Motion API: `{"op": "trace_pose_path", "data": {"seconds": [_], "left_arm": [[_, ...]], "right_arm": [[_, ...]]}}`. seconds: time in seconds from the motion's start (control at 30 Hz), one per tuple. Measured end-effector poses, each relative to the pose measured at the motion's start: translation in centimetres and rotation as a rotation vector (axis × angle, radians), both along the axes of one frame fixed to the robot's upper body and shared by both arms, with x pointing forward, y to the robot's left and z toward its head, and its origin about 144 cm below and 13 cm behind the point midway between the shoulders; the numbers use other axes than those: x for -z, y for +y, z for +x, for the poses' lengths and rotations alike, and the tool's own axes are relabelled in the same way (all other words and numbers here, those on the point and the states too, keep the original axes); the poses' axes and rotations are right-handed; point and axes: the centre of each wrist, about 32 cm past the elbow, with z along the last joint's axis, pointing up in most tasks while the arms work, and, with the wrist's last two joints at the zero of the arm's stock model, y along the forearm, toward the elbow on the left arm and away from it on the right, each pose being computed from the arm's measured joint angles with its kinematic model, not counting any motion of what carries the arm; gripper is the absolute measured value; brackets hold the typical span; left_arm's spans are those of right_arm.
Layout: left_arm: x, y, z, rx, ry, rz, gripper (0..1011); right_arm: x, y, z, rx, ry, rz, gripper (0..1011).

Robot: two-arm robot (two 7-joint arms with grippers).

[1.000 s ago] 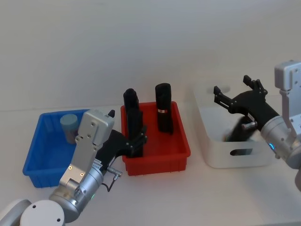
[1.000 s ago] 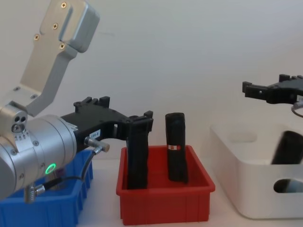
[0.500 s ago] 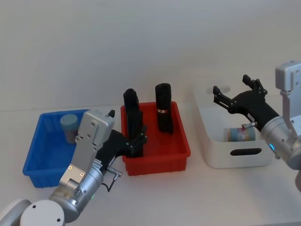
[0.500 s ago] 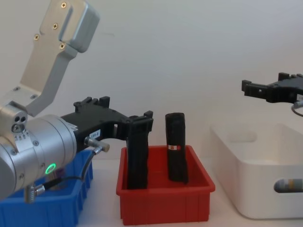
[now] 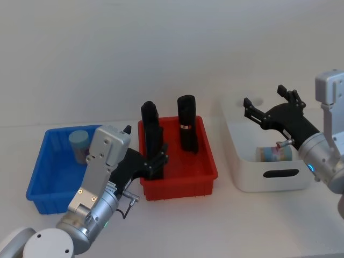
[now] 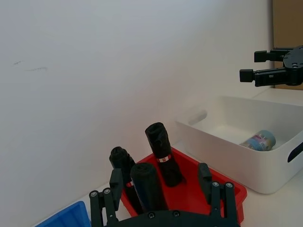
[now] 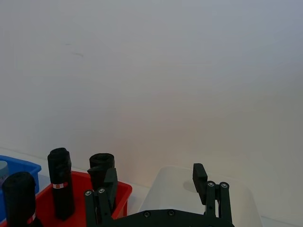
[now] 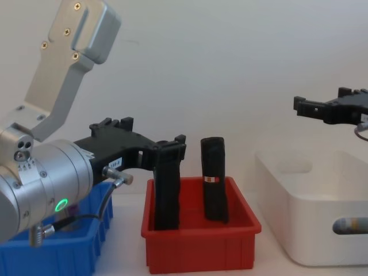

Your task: Pick the cotton swabs from the blue box and place them into the white box.

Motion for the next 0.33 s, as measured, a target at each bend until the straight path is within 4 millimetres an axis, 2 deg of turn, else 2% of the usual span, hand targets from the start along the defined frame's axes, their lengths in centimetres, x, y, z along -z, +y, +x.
{"op": "trace_pose_path", "data": {"seconds": [0.33], "left_arm": [[0.00,0.00,0.00,0.000,0.000,0.000,1000]], "right_arm": [[0.00,0.01,-0.02,-0.001,-0.001,0.000,1002]]}}
